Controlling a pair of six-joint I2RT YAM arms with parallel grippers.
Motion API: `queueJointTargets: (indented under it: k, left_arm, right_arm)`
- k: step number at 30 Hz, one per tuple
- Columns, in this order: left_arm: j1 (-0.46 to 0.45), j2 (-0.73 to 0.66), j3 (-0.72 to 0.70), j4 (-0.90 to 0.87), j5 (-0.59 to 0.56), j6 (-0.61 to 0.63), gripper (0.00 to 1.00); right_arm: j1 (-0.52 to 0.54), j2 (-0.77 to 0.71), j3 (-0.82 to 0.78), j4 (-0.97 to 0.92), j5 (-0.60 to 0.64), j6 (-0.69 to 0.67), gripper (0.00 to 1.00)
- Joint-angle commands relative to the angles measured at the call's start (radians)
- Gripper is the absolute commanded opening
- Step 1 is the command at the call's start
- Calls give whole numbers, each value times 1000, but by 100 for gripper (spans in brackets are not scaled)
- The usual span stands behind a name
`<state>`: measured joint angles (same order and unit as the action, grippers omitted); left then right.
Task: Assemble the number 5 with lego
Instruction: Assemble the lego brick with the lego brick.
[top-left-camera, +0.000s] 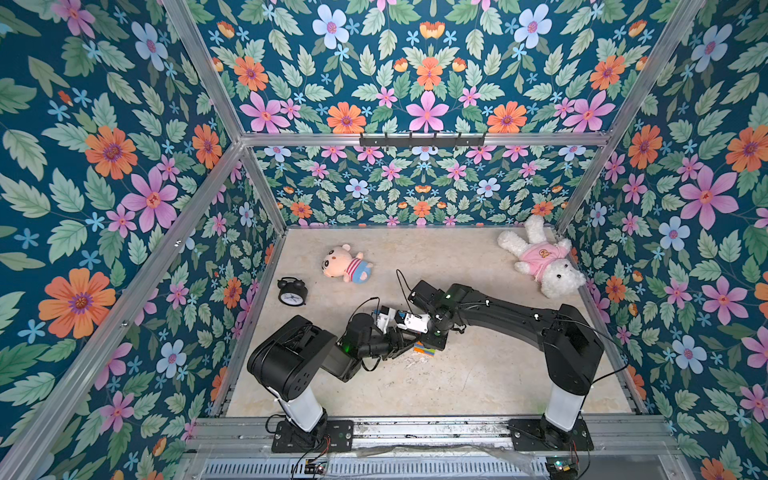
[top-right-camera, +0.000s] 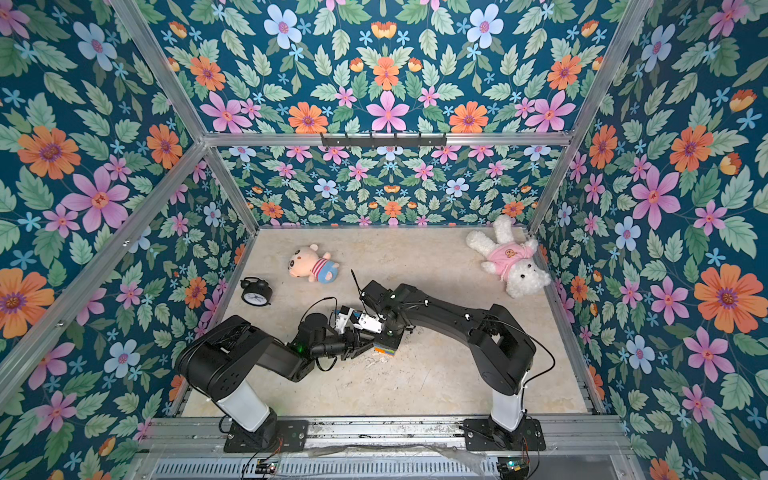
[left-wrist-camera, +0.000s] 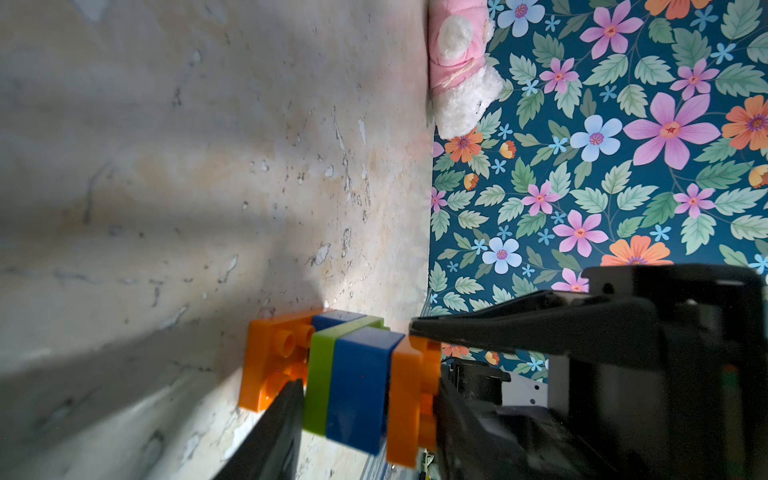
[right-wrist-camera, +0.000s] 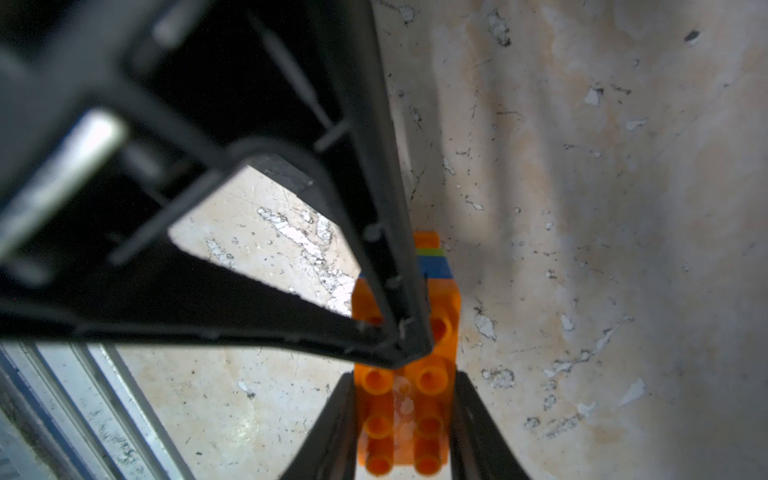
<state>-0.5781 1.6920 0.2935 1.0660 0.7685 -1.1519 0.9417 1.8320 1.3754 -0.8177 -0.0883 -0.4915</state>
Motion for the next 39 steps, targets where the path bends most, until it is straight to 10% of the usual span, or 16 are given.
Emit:
queueJointTargets:
  k: [1,16,31,39]
  left_arm:
    - [-2,9,1,-52,-14,-5,49]
    - [-2,-16,12,-121,-8,41,45]
    - [-3,-120,47,-294,-27,129,65]
    - [-6,-112,68,-294,-3,139,72]
  right_arm:
    - [2,6,1,-25,5,33,22]
    - [2,7,7,-32,13,50,32]
    - [2,-97,-46,52,18,107,53]
    - [-106,-298,-223,352,-52,505,51]
